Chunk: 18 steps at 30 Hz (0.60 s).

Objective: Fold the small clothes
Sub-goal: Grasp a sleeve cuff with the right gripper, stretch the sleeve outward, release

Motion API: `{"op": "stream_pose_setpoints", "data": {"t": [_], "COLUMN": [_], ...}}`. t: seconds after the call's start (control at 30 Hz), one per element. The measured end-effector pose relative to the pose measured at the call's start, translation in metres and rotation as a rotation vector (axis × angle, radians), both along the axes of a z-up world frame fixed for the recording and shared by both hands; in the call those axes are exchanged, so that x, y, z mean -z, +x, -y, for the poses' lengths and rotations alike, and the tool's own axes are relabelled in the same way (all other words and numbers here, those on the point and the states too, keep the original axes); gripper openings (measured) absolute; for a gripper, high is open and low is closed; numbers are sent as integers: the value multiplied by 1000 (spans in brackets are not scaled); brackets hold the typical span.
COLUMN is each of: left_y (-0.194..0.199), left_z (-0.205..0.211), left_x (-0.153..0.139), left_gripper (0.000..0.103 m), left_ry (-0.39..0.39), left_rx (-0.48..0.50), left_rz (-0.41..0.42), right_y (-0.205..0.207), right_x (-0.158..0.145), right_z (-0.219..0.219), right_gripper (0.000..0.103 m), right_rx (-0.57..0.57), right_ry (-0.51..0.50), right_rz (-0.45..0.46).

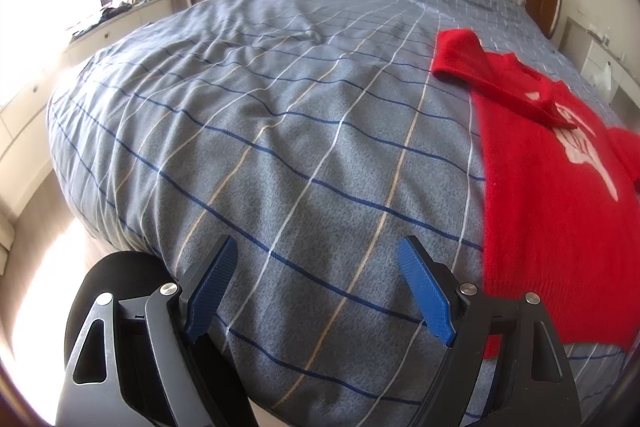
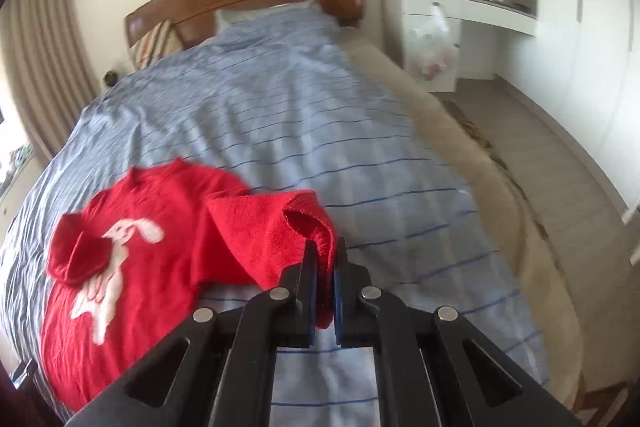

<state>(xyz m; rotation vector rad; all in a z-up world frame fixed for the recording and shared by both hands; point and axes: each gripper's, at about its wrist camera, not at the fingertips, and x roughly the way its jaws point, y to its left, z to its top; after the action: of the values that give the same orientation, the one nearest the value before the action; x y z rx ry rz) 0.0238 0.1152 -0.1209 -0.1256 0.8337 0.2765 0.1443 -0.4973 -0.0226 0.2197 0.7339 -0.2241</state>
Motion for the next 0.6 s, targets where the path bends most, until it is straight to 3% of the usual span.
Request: {"op": "stream_pose_setpoints", "data": {"t": [0.1,0.23,0.33,0.6], "left_y": [-1,2,1,2], "left_z": [0,0,-1,2], "left_x": [0,5,5,8], "left_gripper": [84,84,84,84], "left_ry": [6,11,13,20], "left_rx": [-5,-6,-12,5], "left_rz": [2,-25,-25,-40], "right_y": [-23,-50,-63,-69], "right_x": [9,29,41,105], "right_z": [64,109,123,139], "right_gripper": [6,6,6,6], "right_rx": [153,248,272,359], "right_ry": [72,211,297,398], "right_rz": [-23,-23,-32,-169]}}
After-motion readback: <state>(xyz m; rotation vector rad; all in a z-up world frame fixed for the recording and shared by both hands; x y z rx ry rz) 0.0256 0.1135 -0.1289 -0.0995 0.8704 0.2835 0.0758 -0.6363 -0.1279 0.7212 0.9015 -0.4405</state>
